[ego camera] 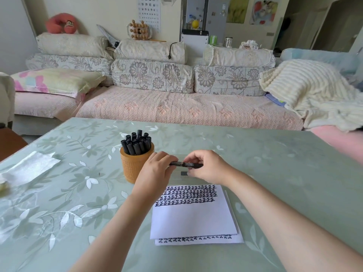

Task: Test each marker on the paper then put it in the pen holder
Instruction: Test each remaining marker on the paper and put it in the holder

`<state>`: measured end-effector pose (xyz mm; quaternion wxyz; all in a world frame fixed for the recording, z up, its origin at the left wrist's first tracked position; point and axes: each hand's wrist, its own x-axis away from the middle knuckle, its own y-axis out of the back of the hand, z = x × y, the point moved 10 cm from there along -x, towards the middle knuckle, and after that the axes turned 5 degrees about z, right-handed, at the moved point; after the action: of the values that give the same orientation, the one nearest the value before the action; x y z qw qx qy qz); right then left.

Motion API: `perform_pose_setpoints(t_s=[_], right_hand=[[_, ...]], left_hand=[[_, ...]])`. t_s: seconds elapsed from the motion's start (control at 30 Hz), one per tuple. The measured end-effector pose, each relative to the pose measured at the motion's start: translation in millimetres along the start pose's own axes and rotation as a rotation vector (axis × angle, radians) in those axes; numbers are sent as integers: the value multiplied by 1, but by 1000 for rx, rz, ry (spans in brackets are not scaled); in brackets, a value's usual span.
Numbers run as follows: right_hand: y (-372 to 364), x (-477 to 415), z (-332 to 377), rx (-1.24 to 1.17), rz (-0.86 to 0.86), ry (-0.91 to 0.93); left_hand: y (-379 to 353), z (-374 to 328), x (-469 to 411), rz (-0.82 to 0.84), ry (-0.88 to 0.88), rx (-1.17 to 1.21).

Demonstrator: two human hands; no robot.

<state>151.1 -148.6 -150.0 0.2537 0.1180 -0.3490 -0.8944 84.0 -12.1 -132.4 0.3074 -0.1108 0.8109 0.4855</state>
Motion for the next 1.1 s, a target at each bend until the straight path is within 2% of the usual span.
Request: perform_pose_setpoints(t_s=[0.13,0.27,0.4,0.53,0.73,0.9,1.0,1.1], right_hand=[[7,22,-1,-145,-122,-32],[9,41,4,-351,-171,-22],[6,52,3,-526,-186,-11],[6,64,-2,-435,-175,-26],[0,77,-20,-149,-65,-54],[-9,80,-33,26,42,-87],[-18,80,-30,85,127,-34],[-17,80,-28,171,138,11]], left_hand=[[9,-9,9,-6,39,20],[13,-18,16,-5,87,57],[9,-41,24,40,29,71],[-4,-55,33,105,19,123],[1,-51,32,59,87,150],[-18,-65,32,182,-13,140],[-32,-73,35,225,-48,143],[-41,-75,35,248,-56,82]])
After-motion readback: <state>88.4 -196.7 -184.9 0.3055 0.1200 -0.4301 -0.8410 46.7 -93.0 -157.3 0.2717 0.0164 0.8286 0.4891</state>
